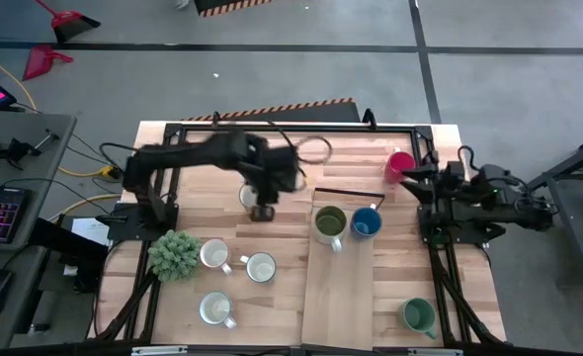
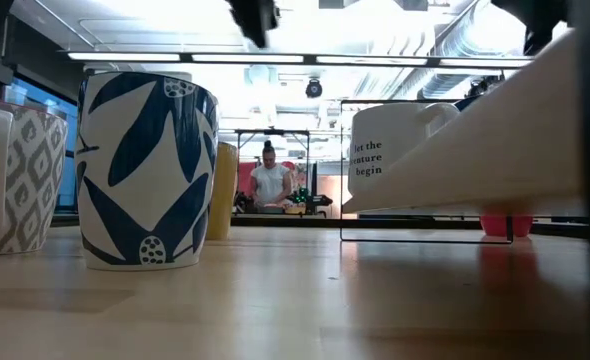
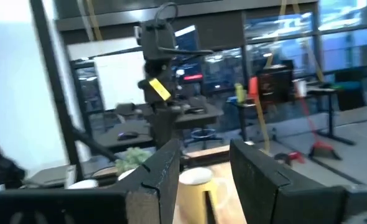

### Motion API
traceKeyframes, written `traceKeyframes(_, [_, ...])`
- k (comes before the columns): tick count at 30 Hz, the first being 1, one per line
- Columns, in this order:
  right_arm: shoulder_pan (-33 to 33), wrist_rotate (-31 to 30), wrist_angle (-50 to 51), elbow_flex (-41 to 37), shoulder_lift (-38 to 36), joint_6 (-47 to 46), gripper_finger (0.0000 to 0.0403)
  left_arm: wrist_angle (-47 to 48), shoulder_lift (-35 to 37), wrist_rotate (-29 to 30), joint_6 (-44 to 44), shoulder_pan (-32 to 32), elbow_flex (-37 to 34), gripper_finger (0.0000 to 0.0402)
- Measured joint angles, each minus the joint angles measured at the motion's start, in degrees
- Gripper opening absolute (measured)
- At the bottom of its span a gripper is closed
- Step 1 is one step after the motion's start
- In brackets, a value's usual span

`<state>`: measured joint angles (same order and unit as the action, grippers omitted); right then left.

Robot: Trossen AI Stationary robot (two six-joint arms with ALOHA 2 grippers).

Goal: Place coffee mugs
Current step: Put the red mug on the shelf

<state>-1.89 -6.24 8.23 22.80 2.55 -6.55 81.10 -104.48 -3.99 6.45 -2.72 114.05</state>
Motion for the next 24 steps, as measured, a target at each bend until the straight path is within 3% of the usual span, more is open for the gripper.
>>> traceKeyframes(5, [0.0, -3.6, 3.2, 2.8, 0.0, -0.4, 0.0126, -0.3, 10.8, -0.2, -0.3, -2.2, -8.2, 0.0057])
traceKeyframes(11, [0.0, -9.9, 3.3, 3.8, 0.0, -2.7, 0.0126, -6.8, 29.5, -0.3, -2.1, -4.0, -29.3, 0.0057])
traceKeyframes(19, [0.0, -16.3, 3.4, 3.8, 0.1, -5.4, 0.0126, -23.9, 53.3, -6.6, -4.8, -5.2, -54.6, 0.0057])
traceKeyframes(24, [0.0, -17.3, 3.4, 3.8, 0.1, -5.5, 0.0126, -35.7, 63.1, -7.9, -3.3, -5.1, -66.8, 0.0057])
